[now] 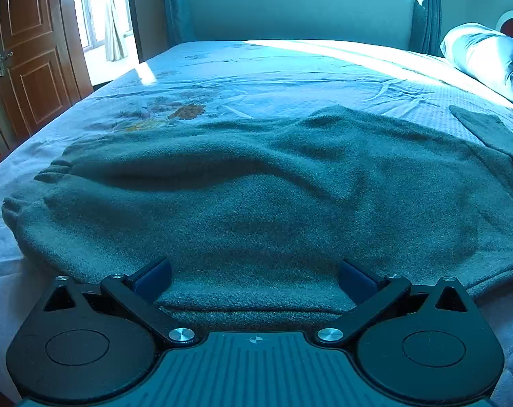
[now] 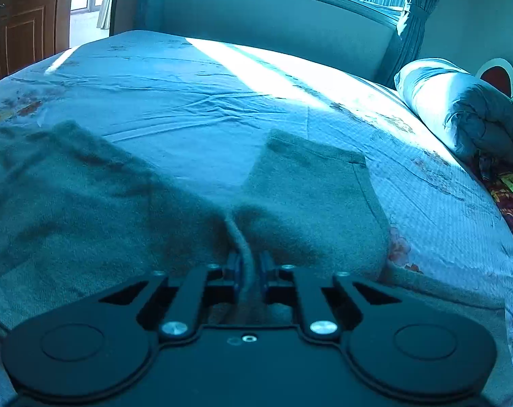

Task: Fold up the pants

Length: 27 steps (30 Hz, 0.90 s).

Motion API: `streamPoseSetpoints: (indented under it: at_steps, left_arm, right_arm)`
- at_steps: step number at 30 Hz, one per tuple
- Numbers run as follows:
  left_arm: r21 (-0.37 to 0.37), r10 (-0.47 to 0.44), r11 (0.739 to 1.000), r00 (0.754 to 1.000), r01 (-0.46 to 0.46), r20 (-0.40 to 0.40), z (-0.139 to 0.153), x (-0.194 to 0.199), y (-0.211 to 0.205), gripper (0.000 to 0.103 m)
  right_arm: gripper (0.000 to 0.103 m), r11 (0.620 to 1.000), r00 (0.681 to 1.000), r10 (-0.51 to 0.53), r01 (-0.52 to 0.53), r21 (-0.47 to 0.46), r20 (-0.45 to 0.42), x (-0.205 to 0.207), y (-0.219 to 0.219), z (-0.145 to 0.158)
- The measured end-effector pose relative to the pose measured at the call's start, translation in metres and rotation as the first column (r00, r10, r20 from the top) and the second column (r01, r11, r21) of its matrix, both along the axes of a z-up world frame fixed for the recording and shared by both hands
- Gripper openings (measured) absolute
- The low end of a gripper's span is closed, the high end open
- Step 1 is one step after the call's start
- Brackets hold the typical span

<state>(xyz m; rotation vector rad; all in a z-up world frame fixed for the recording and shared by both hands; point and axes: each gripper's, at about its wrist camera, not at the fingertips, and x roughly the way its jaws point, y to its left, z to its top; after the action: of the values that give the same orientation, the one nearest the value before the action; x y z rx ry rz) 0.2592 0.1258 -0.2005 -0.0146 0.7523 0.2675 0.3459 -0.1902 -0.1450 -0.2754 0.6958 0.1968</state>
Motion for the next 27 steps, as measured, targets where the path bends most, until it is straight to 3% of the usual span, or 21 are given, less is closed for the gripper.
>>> streamPoseSetpoints:
  at_steps: [4, 7, 9, 10, 11, 14, 16, 19, 20, 22, 27]
  left_arm:
    - [-0.002, 0.002, 1.0, 1.0, -0.002, 0.005, 0.0, -0.001, 0.0, 0.103]
    - [0.012, 0.015, 1.0, 1.0, -0.015, 0.01, 0.0, -0.001, -0.003, 0.103]
    - [0.029, 0.02, 0.999, 1.0, -0.02, 0.01, 0.0, -0.001, -0.006, 0.103]
    - [0.034, 0.021, 0.999, 1.0, -0.021, 0.009, 0.0, -0.001, -0.007, 0.103]
    - [0.035, 0.022, 0.999, 1.0, -0.022, 0.007, 0.0, -0.001, -0.007, 0.103]
    - [0.039, 0.021, 0.999, 1.0, -0.021, 0.003, 0.0, 0.0, -0.006, 0.103]
    - [0.042, 0.022, 0.999, 1.0, -0.022, -0.001, 0.0, 0.0, -0.007, 0.103]
    - [0.045, 0.026, 0.999, 1.0, -0.026, -0.003, 0.001, 0.001, -0.008, 0.103]
    - [0.046, 0.025, 0.999, 1.0, -0.025, -0.003, 0.001, 0.0, -0.008, 0.103]
    - [0.045, 0.023, 0.999, 1.0, -0.023, -0.003, 0.0, 0.0, -0.008, 0.103]
    - [0.043, 0.022, 0.999, 1.0, -0.022, -0.011, 0.001, 0.002, -0.008, 0.103]
  right_arm:
    - [0.0, 0.969, 0.985, -0.168, 0.157, 0.189, 0.045, -0.032, -0.066, 0.019]
    - [0.0, 0.901, 0.955, -0.295, 0.287, 0.324, -0.027, -0.068, -0.115, 0.006]
    - [0.011, 0.858, 0.937, -0.334, 0.347, 0.379, -0.102, -0.083, -0.136, -0.01]
    - [0.01, 0.848, 0.931, -0.344, 0.365, 0.384, -0.123, -0.089, -0.143, -0.017]
    - [0.007, 0.856, 0.928, -0.361, 0.371, 0.359, -0.098, -0.095, -0.145, -0.015]
    - [0.014, 0.899, 0.944, -0.328, 0.303, 0.318, 0.028, -0.103, -0.136, 0.008]
    - [0.027, 0.941, 0.958, -0.264, 0.23, 0.249, 0.114, -0.101, -0.119, 0.023]
    - [0.033, 0.989, 0.974, -0.12, 0.1, 0.113, 0.191, -0.084, -0.087, 0.032]
    - [0.034, 0.997, 0.973, -0.075, 0.071, 0.025, 0.217, -0.075, -0.074, 0.031]
    - [0.047, 0.995, 0.97, 0.011, 0.014, -0.101, 0.241, -0.06, -0.056, 0.026]
    - [0.048, 0.938, 0.967, 0.139, -0.059, -0.342, 0.215, -0.02, -0.028, 0.004]
